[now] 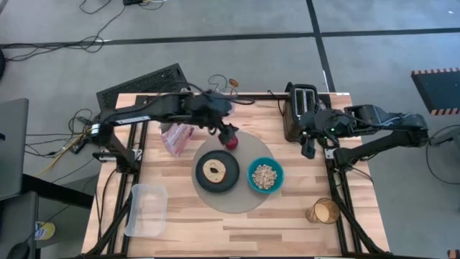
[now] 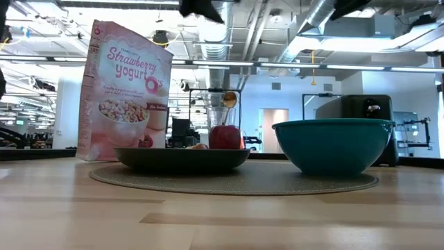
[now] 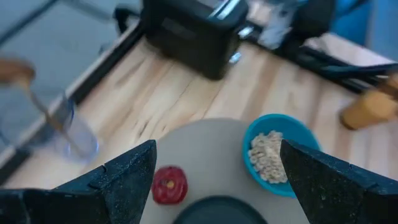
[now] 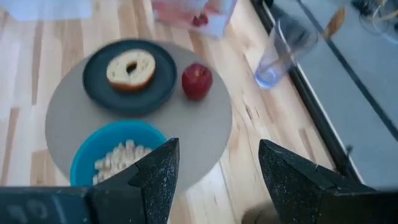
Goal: Arrange a breakfast setting
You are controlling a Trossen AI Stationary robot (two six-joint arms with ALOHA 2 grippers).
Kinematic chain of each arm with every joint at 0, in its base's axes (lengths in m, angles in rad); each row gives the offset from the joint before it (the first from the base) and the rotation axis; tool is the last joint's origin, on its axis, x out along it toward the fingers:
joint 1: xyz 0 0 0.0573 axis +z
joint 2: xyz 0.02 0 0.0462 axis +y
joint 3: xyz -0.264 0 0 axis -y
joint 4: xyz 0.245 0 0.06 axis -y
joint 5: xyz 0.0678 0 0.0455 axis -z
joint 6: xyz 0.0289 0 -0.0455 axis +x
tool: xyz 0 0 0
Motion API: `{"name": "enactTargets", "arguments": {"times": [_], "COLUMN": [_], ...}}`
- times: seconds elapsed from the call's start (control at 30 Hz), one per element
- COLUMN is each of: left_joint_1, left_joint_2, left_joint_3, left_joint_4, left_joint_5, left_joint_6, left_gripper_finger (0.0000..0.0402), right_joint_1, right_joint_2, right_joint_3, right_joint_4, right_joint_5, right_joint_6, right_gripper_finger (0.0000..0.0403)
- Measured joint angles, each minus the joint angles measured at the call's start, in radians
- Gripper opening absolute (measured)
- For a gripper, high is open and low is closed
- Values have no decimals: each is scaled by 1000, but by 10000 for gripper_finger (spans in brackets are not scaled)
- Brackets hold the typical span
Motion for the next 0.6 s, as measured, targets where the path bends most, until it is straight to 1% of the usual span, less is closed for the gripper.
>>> {"name": "enactTargets", "arguments": {"times": [0.1,0.17,0.27,0.37,0.43,0.53,0.6], "left_joint_1": [-21,-33,-37,-42,-43,-32,-20], "left_joint_2": [-63,-107,-179,-262,-326,-425,-490], "left_joint_3": [0,0,0,-20,-56,-129,-184], "left_joint_4": [1,-1,-16,-65,-82,-84,-74], "left_joint_5": [24,22,19,13,14,16,12], "left_joint_6": [124,181,210,236,255,262,268], "left_gripper_finger": [325,325,325,325,325,325,325], "right_joint_1": [-25,-54,-121,-191,-241,-309,-351], "right_joint_2": [41,75,137,193,227,304,360], "right_joint_3": [0,0,0,0,9,67,112], "right_joint_4": [83,158,288,411,467,498,486], "right_joint_5": [1,1,0,-35,-76,-107,-109], "right_joint_6": [-51,-91,-123,-127,-122,-112,-113], "right_gripper_finger": [249,249,249,249,249,249,249]}}
